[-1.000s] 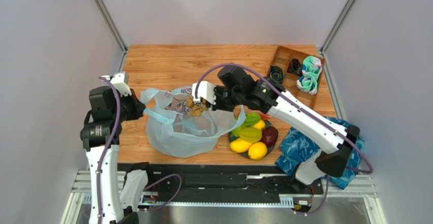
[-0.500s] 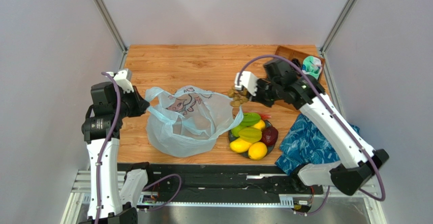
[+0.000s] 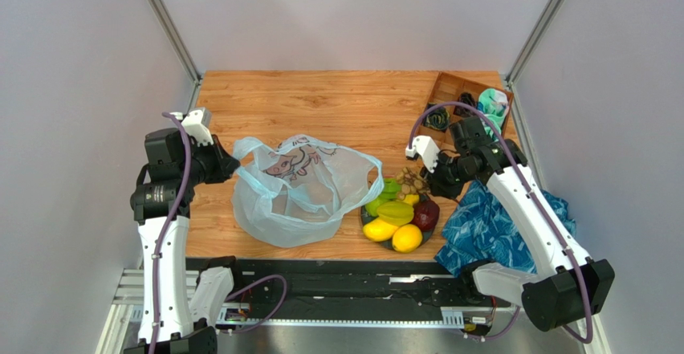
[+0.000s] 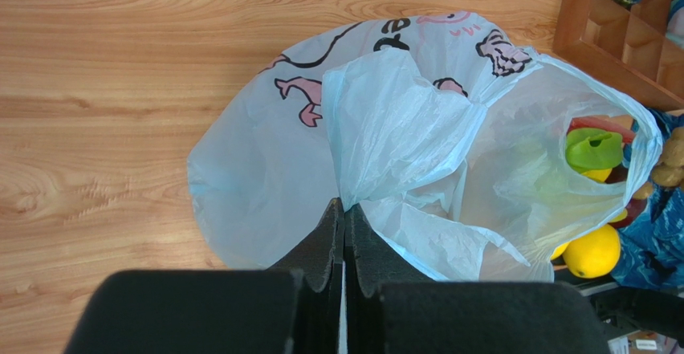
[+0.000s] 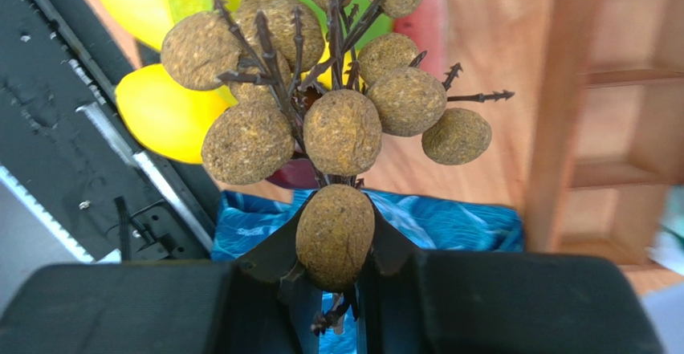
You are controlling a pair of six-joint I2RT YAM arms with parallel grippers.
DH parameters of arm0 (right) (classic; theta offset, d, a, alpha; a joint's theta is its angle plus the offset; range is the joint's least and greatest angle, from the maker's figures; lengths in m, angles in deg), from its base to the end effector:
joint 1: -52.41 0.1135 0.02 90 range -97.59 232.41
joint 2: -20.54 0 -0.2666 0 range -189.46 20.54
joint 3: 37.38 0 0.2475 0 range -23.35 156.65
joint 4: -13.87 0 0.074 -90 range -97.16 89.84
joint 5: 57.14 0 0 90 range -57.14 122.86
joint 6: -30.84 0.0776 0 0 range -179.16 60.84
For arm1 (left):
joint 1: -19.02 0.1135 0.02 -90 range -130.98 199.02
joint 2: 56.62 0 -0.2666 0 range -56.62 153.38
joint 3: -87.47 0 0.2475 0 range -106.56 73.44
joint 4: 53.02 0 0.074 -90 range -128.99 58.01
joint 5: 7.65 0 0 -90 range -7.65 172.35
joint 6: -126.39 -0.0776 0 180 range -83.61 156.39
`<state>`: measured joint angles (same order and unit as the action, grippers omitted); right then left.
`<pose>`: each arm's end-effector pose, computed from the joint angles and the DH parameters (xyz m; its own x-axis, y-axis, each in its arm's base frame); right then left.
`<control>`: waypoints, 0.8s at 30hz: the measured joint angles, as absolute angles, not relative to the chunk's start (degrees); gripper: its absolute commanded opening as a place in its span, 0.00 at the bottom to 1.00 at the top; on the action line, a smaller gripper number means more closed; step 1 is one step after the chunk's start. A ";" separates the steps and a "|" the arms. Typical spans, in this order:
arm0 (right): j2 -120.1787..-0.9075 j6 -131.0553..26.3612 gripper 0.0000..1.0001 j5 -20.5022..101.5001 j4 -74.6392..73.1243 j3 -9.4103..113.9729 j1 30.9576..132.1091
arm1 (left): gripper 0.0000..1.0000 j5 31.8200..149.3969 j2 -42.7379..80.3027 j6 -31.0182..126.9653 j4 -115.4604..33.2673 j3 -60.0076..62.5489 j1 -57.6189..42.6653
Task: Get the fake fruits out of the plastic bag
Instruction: Place the fake fruit on the plate.
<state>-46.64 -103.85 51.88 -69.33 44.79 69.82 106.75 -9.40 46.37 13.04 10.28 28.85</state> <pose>0.1932 0.0871 0.2864 -0.3498 -0.8065 -0.4767 -0.9063 0.4202 -0.0459 0.1732 -0.0025 0.3476 -0.6017 -0.2644 -0.7537 0.0702 0.9224 -0.3797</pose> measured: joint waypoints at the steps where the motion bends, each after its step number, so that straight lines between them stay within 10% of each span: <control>1: -46.25 -103.94 0.00 52.61 -69.09 43.19 69.84 | 0.00 106.79 -9.36 46.37 12.99 10.31 28.85; 7: -46.22 -104.00 0.02 54.70 -66.71 38.91 69.86 | 0.00 106.93 -9.38 46.31 12.97 10.31 28.85; 18: -49.79 -104.07 0.53 55.95 -64.19 36.85 69.86 | 0.00 106.93 -9.36 46.26 12.99 10.31 28.89; 24: -50.88 -104.11 0.61 55.91 -65.83 37.05 69.84 | 0.00 107.10 -9.36 46.26 12.93 10.37 28.98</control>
